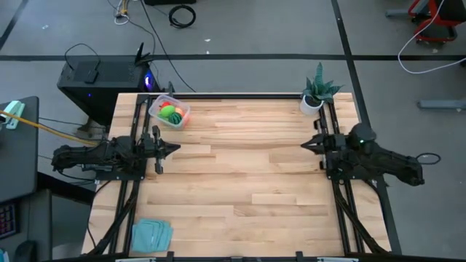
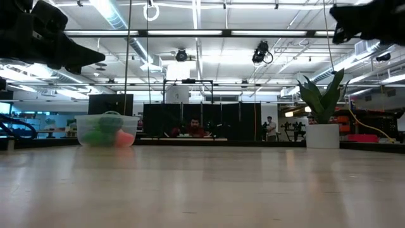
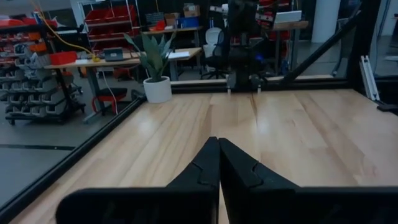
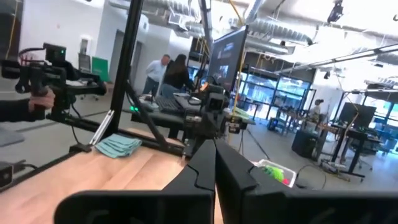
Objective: Pick and placing Produce into tupperware
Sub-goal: Return to Home Position
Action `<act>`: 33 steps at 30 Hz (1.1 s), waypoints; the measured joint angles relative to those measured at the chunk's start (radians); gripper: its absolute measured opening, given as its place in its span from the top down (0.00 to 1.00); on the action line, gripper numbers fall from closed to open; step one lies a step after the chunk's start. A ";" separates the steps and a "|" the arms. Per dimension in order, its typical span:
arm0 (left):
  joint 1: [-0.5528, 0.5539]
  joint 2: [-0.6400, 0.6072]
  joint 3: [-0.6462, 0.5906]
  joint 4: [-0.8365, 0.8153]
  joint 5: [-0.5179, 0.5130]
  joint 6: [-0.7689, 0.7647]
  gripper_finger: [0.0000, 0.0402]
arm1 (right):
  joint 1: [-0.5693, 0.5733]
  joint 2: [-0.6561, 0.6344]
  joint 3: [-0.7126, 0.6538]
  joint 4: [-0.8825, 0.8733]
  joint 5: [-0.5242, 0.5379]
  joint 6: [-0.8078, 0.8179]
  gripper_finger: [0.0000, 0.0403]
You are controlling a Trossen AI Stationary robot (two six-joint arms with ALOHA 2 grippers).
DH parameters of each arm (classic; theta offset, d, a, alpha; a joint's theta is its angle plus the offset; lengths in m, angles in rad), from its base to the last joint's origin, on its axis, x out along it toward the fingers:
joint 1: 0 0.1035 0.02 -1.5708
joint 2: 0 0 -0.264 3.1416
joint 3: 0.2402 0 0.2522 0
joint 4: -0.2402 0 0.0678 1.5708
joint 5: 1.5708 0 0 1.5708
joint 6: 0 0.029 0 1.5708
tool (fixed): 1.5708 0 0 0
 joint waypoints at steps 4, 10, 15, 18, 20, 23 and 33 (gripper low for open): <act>0.000 0.000 0.000 -0.006 0.000 0.000 0.98 | 0.000 0.000 -0.148 0.193 0.000 0.040 0.98; -0.001 0.000 0.000 -0.031 0.000 -0.022 0.96 | -0.002 0.005 -0.179 0.248 0.000 0.090 0.98; -0.001 0.001 0.000 -0.042 0.000 -0.028 0.98 | -0.002 0.005 -0.179 0.233 0.000 0.148 0.98; -0.001 0.001 0.002 -0.054 0.001 -0.028 0.95 | -0.002 0.005 -0.179 0.197 0.010 0.166 0.98; -0.001 0.001 0.002 -0.057 0.002 -0.028 0.92 | -0.002 0.005 -0.179 0.179 0.020 0.177 0.97; -0.001 0.001 0.002 -0.057 0.002 -0.027 0.88 | -0.002 0.005 -0.179 0.161 0.027 0.176 0.97; -0.001 0.001 0.002 -0.053 0.000 -0.028 0.85 | -0.002 0.005 -0.179 0.158 0.030 0.177 0.97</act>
